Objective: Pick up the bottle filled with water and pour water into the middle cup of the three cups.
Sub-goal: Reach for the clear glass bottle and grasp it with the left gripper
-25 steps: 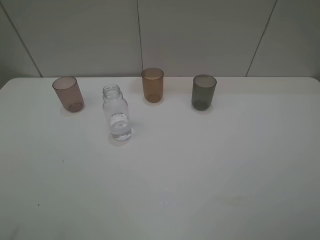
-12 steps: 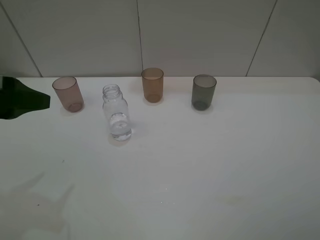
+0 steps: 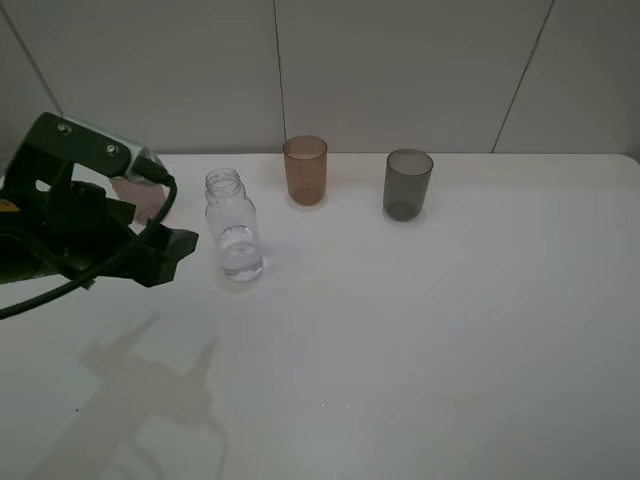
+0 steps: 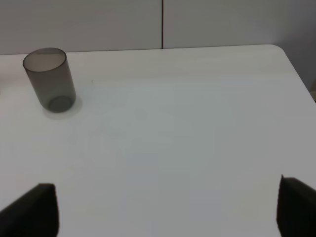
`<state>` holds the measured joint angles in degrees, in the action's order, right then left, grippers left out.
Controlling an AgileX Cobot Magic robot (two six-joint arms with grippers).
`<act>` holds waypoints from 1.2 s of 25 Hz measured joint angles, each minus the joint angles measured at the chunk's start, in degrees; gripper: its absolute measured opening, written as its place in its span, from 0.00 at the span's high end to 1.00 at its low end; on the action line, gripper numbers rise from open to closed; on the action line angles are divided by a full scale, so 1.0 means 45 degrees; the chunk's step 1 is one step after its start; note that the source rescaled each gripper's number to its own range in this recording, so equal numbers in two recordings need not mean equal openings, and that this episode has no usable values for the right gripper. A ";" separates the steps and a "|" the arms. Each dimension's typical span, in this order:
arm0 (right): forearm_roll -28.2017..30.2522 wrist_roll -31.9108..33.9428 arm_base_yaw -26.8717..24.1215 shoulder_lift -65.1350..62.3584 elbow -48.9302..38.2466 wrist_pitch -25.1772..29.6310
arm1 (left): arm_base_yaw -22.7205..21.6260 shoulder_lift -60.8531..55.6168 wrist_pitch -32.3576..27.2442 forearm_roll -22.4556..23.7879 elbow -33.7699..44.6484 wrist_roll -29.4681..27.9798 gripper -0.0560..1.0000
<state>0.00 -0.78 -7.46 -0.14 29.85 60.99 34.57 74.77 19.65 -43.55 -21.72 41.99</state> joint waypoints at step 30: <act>0.0000 0.0000 0.0000 0.0000 0.0000 0.0000 | 0.1285 0.9019 1.0876 0.5195 0.0557 -0.9001 0.00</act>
<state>0.00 -0.78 -7.46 -0.14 29.85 60.99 40.35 115.35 68.59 -20.17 -19.21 1.48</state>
